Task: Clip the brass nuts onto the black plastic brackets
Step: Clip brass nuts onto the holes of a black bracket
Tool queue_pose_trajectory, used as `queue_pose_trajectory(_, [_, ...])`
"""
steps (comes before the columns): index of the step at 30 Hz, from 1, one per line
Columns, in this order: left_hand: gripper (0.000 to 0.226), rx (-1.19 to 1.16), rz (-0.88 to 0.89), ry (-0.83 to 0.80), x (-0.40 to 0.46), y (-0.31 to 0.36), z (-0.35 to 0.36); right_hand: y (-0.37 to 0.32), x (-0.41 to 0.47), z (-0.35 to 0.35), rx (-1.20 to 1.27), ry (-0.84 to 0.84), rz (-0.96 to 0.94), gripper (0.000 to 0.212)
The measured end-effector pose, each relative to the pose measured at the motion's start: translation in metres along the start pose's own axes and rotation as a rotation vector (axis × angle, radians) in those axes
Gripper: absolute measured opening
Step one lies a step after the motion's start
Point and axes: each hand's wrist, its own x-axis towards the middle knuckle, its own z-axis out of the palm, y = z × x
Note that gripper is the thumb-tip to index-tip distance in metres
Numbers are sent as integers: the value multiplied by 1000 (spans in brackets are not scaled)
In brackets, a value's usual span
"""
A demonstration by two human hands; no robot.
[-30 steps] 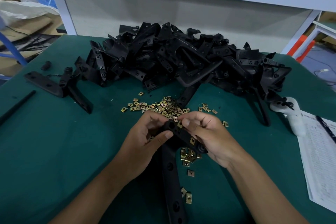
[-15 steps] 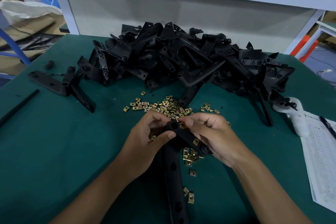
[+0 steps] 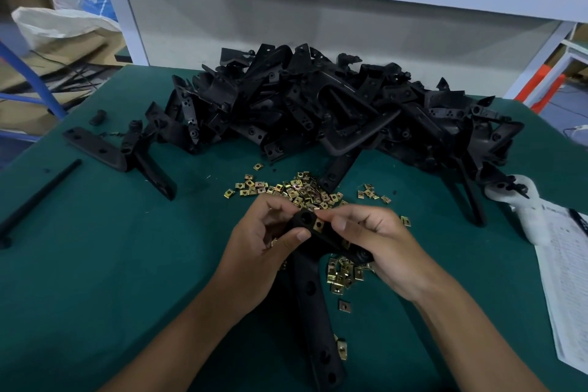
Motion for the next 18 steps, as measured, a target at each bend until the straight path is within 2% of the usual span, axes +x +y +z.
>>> queue_pose_trajectory(3, [19,38,3,58,0,0,1,1,-2,2,-4,-38,-3,33])
queue_pose_trajectory(5, [23,36,-8,111,1,2,-1,0,-2,5,-35,-87,-6,43])
queue_pose_trajectory(7, [32,29,-10,114,2,7,-3,-3,-3,8,-153,-61,-33,53])
queue_pose_trajectory(11, [27,29,2,93,-4,20,2,-23,-16,5,-440,126,-159,38])
queue_pose_trajectory(14, [23,39,27,93,-12,32,9,-36,-47,-6,-574,266,-293,34])
queue_pose_trajectory(18, [28,119,106,-20,-18,55,38,-51,-102,-25,-733,455,-423,27])
